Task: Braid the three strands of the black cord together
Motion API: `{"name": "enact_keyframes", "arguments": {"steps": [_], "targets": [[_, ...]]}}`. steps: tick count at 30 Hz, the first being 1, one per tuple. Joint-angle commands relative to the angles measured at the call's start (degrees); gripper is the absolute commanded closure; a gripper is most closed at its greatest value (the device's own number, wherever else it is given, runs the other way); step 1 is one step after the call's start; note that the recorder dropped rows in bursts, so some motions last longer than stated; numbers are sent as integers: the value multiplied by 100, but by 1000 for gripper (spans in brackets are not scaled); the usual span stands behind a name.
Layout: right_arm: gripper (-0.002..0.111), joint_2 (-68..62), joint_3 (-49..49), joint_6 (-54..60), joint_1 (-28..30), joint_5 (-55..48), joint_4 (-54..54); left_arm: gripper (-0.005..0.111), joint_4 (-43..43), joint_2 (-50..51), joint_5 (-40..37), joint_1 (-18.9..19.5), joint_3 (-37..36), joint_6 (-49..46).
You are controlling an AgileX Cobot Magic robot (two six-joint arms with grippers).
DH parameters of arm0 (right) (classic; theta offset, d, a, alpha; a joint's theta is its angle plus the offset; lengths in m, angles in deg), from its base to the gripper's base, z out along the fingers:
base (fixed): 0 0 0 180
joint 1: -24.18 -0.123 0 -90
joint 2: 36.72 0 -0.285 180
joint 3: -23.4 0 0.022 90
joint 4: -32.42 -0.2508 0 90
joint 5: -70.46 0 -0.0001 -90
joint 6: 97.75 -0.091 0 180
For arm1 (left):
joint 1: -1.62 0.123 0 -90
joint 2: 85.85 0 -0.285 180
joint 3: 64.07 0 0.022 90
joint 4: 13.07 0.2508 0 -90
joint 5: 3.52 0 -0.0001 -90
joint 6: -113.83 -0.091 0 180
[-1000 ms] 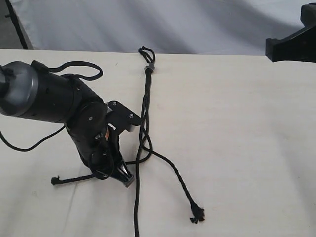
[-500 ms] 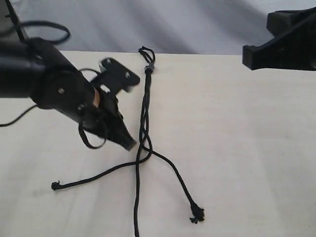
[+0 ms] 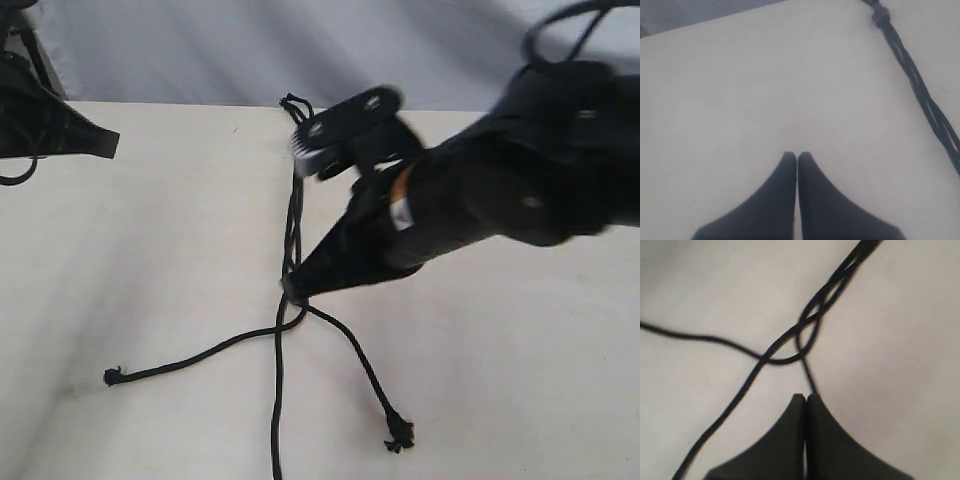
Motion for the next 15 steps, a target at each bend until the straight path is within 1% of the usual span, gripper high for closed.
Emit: {"name": "enact_keyframes", "arguments": {"steps": [1, 7, 9, 10, 15], "targets": [[109, -1006, -723, 1022, -267, -564, -1272, 105, -24, -74, 298, 106, -82, 23], [108, -1733, -1038, 728, -700, -802, -1346, 105, -24, -74, 357, 106, -82, 0], [103, -1854, -1038, 602, -864, -745, -1346, 105, -44, -74, 367, 106, -82, 0], [99, -1900, -1038, 517, -923, -722, -1346, 105, -59, -74, 367, 106, -82, 0], [62, -2126, -1038, 7, -1086, -934, -1324, 105, -86, -74, 353, 106, -82, 0]]}}
